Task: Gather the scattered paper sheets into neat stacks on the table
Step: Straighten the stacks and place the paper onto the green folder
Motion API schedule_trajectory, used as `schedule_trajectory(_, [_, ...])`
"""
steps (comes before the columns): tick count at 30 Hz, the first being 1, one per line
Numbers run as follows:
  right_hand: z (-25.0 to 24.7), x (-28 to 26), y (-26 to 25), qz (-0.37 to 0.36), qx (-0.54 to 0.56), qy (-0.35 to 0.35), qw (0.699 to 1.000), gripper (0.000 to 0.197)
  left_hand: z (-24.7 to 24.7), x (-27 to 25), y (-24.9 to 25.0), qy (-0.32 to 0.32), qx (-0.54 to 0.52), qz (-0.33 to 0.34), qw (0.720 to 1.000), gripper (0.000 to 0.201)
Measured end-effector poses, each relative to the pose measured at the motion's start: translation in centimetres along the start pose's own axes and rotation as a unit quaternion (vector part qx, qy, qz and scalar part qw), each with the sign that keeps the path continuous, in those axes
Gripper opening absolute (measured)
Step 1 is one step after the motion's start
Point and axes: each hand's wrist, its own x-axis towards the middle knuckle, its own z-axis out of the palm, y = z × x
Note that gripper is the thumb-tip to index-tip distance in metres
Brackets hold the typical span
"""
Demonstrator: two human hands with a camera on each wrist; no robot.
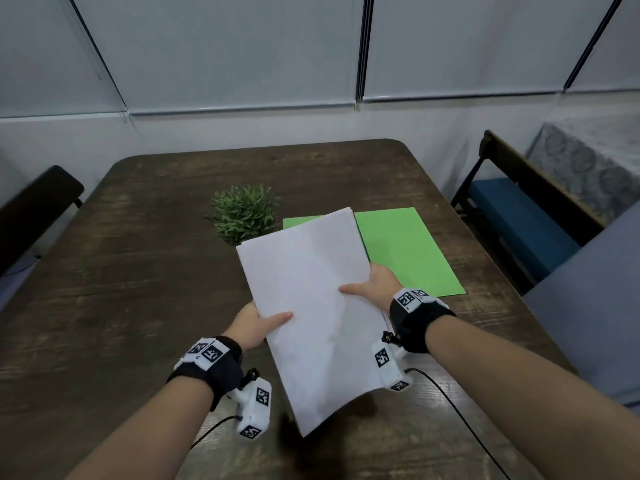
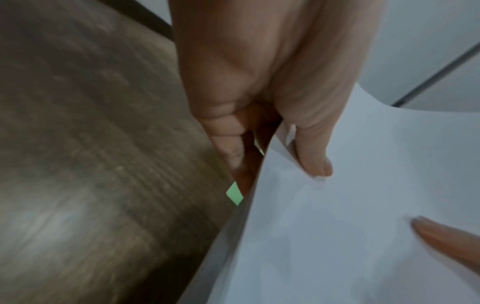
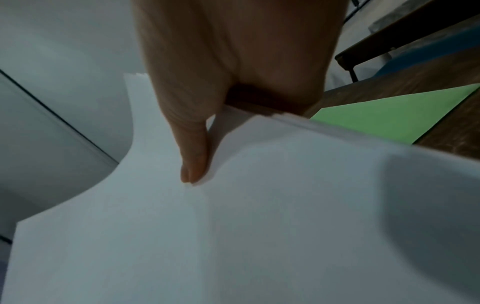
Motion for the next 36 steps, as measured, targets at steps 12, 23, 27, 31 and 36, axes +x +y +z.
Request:
schedule_trajectory(12, [4.6, 2.1, 1.9, 0.132, -0.112, -0.126, 0.977, 0.051, 0.2, -1.0, -8.9, 0.013, -0.127, -0.232, 0.964, 0.062])
schedule_trajectory(23, [5.7, 2.6, 9.3, 0.263, -0.117, -0.323, 0.902, 0.059, -2.7, 2.1, -17.1, 0.145, -0.121, -0.337, 0.922, 0.082])
schedule_trajectory(27, [6.1, 3.6, 8.5, 0.220, -0.119, -0.190, 0.949, 0.052, 0.5, 0.4, -12.9, 0.185, -0.143, -0.325, 0.917, 0.035])
schedule_trajectory(31, [5.8, 4.5, 8.7, 0.237, -0.028, -0.041, 0.970, 0.070, 1.7, 0.5, -12.2, 0.075, -0.112, -0.382, 0.914, 0.044])
schedule_trajectory(36, [5.7, 3.5, 11.4, 0.362, 0.035, -0.098, 0.926, 0.076, -1.9, 1.5, -10.5, -0.129, 0.109, -0.468, 0.868, 0.052])
